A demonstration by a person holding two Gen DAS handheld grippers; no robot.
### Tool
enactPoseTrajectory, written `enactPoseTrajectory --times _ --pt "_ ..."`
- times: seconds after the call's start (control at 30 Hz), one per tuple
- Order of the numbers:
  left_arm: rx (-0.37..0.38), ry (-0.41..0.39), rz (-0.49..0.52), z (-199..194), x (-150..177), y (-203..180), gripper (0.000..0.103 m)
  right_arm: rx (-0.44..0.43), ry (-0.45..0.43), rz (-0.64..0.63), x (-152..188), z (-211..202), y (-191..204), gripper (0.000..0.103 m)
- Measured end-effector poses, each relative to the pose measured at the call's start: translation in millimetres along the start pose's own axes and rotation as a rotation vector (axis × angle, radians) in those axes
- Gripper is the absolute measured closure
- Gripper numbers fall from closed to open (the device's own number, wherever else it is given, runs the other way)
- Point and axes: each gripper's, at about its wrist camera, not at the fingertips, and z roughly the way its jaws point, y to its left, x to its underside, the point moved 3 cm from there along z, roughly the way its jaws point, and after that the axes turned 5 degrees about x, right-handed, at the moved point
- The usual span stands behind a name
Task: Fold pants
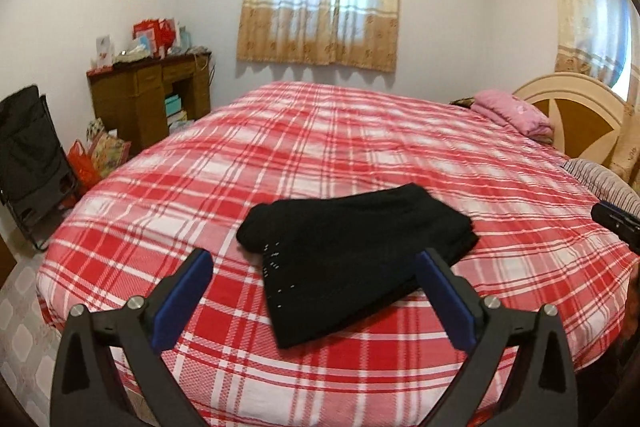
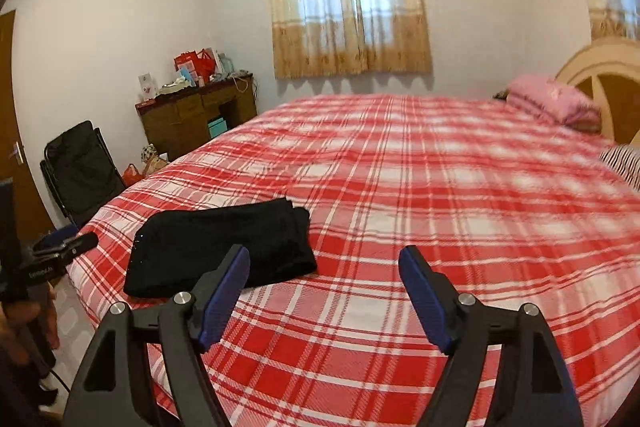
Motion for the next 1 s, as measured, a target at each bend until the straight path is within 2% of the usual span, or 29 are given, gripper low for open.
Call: enactPoseTrajectory --times 0.27,1.0 --pt "-0.011 -0.073 0.007 -23 -13 -5 0.0 -0.014 -0.054 0.01 -6 -28 -3 0.024" --pt "-0.022 -0.086 0.031 -28 -10 -14 0.0 -0.038 -0.064 0.028 -8 -35 -4 0.023"
